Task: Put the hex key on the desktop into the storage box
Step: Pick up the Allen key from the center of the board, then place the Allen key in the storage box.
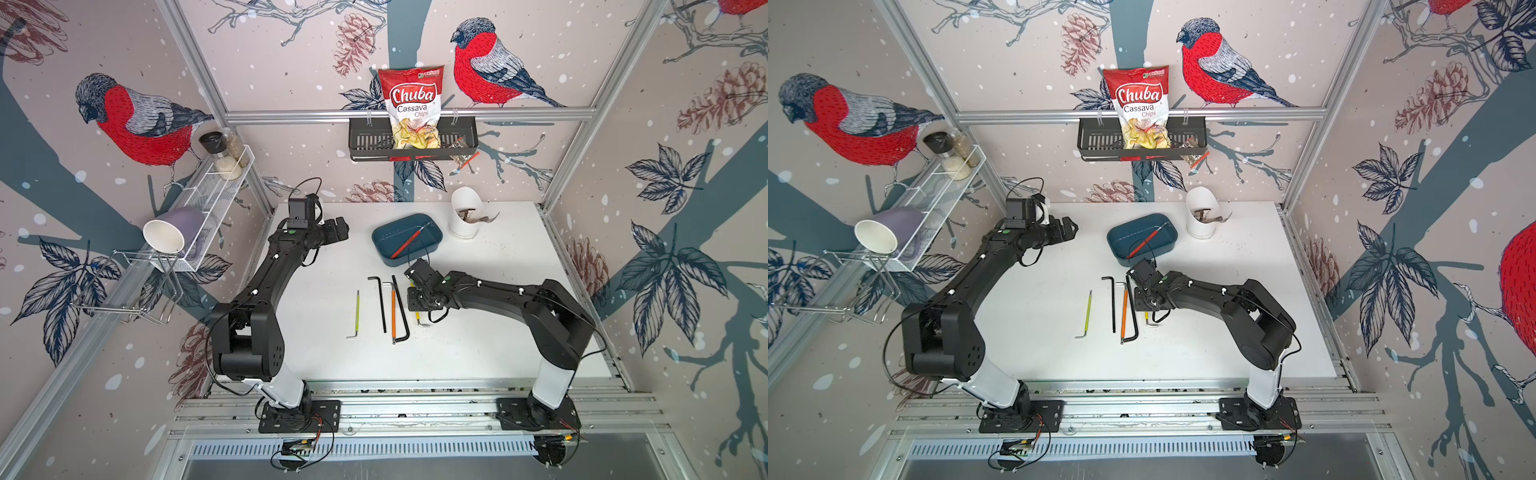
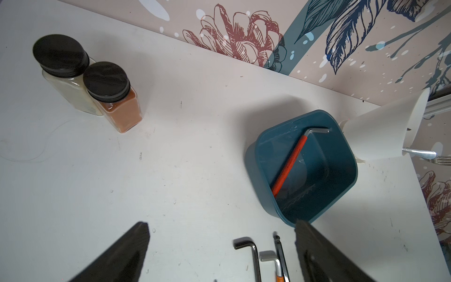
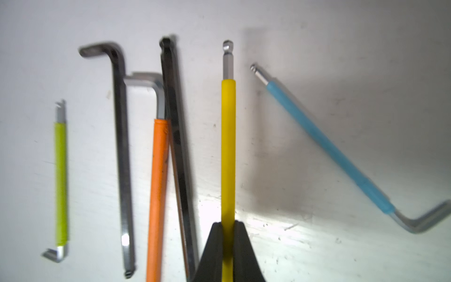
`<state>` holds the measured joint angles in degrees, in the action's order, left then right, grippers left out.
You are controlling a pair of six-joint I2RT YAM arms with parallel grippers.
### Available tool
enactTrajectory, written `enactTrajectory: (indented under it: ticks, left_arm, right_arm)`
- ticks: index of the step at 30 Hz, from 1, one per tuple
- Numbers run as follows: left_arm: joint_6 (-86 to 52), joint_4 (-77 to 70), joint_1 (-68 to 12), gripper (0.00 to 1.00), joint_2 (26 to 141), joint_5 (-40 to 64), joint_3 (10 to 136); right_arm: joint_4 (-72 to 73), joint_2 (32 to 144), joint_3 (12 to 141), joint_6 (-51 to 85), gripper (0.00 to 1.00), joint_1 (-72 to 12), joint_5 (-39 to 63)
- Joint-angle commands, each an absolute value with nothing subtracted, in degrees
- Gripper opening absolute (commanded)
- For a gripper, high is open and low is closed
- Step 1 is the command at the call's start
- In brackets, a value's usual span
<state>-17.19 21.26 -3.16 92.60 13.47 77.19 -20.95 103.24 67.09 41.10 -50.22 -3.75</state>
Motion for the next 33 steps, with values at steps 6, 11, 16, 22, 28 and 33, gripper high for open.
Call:
enactTrajectory:
  ticks: [6, 11, 16, 22, 28, 33]
  left_arm:
    - [-18.1, 19.2, -2.6, 0.97, 92.3, 14.9, 76.8]
    - [-18.7, 18.7, -2.4, 0.97, 92.5, 15.6, 76.5]
    - [-19.7, 17.4, -2.3, 0.97, 91.8, 17.1, 75.7]
    - [-20.4, 17.0, -2.3, 0.96, 91.9, 18.4, 75.6]
    - [-20.8, 16.5, -2.3, 0.96, 91.7, 18.9, 75.0]
    - [-20.9, 16.5, -2.3, 0.96, 91.7, 19.6, 75.3]
  right_arm:
    - [-9.1, 98.0, 67.5, 48.6, 0.00, -45.3, 0.8]
    - [-1.9, 98.7, 69.8, 52.2, 0.00, -41.7, 3.1]
    - [6.0, 103.7, 73.7, 58.0, 0.00, -38.5, 6.5]
    - [17.8, 112.8, 77.2, 68.2, 0.00, -36.1, 9.2]
    - [26.9, 119.1, 79.7, 75.5, 0.00, -35.1, 8.2]
    - [32.4, 121.9, 79.9, 80.7, 0.00, -34.2, 6.1]
